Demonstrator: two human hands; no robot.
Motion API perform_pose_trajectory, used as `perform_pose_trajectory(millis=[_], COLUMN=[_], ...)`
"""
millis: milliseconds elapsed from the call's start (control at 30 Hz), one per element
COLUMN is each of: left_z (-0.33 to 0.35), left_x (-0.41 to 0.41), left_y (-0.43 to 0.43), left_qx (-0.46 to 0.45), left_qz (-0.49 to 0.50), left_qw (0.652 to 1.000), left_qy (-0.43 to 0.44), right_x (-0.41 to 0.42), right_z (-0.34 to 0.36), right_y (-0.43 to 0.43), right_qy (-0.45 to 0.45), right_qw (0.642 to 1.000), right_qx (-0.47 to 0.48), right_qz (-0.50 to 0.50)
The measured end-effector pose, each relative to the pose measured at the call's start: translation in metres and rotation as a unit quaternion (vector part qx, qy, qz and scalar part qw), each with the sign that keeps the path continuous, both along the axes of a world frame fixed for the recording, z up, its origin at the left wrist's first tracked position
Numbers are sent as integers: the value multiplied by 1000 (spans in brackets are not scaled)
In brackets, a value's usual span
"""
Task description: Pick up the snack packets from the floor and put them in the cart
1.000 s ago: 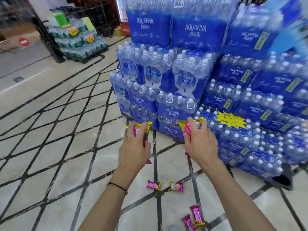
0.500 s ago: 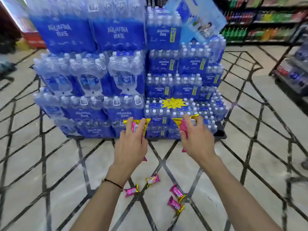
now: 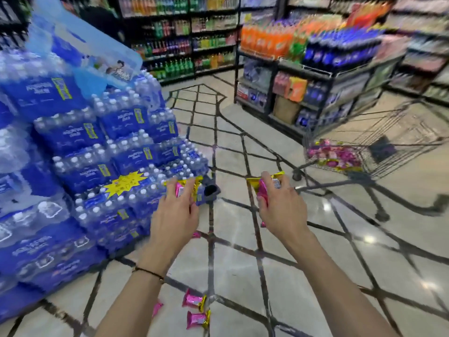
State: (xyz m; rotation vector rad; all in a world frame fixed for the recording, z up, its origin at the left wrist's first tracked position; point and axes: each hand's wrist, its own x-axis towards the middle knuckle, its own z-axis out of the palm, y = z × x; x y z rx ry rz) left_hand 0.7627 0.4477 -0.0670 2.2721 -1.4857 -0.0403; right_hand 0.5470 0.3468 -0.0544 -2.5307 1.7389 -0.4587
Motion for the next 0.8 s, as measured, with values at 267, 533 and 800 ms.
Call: perform_pose_trajectory(millis=[267,533,800], left_z=[10,8,-2], left_x=[-169,-309,-365], left_y=[-96,-174,-262], left_qx=[-19,-29,-22], left_qz=[-116,-210,-238], left_qw=[993,977,971], left_qy=[7,35,19], right_x=[-182,-323,-379], right_z=[8,0,-13], right_y=[-41,-80,-146], right_qy=[-8,-9,-39], right_qw=[991,974,962], right_qx=[-10,14,21], right_qz=[-132,-224,-269])
